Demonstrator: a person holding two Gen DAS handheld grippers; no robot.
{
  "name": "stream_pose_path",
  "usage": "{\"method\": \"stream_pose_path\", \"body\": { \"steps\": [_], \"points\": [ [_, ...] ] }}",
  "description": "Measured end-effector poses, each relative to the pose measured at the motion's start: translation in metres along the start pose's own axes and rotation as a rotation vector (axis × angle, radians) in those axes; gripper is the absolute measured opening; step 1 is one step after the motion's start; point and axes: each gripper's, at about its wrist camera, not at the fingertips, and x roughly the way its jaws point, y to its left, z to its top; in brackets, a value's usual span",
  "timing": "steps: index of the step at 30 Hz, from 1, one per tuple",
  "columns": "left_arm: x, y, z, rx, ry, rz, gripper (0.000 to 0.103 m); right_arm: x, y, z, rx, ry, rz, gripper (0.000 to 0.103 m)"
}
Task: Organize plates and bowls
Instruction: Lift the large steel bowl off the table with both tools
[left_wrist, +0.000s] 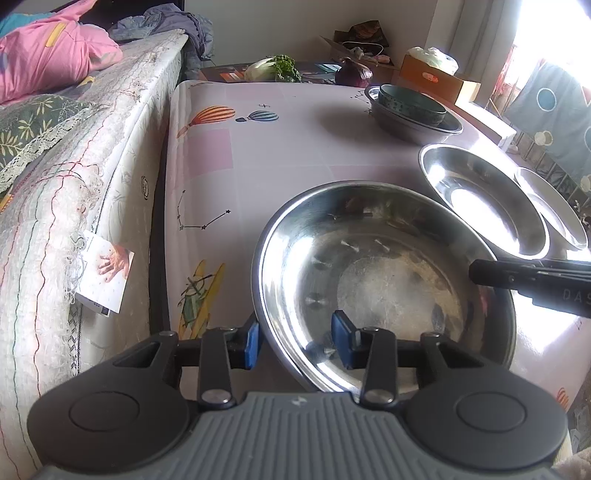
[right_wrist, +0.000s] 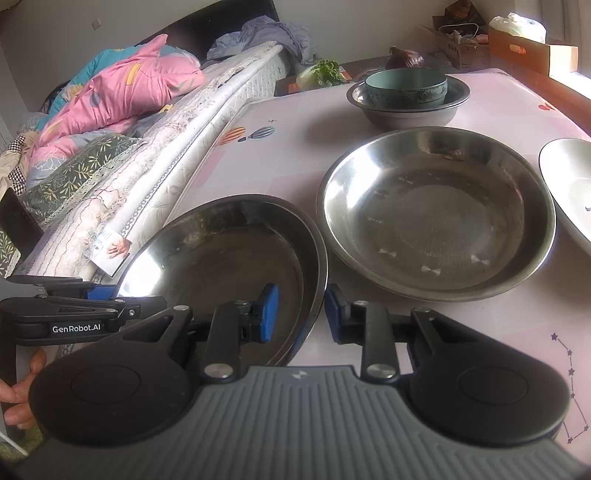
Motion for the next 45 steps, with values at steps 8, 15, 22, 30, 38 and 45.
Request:
{"method": "stream_pose_path", "body": {
  "steps": [8,15,22,30,38,45],
  "points": [
    [-0.006,0.004,-0.003,-0.02,0.035,-0.041,0.033,-0.003,-0.003,-0.001,0.006,0.009,-0.002,0.025],
    [-0.009,0.005,-0.003,-0.012,0.027,-0.044,0.034,-0.004,-0.006,-0.002,0.01,0.019,0.016,0.026],
    [-0.003,0.008,0.001,-0.025,0.029,-0.048,0.037,-0.002,-0.006,0.0,0.022,0.014,0.018,0.027],
    [0.003,0.011,0.006,-0.036,0.026,-0.057,0.045,0.003,-0.011,0.003,0.075,0.021,0.037,0.027],
    [0.006,0.008,0.008,-0.038,0.023,-0.067,0.05,0.007,-0.011,0.004,0.092,0.015,0.042,0.029],
    [0.004,0.004,0.008,-0.029,0.042,-0.072,0.051,0.004,-0.011,0.002,0.088,0.024,0.045,0.029]
  ]
}}
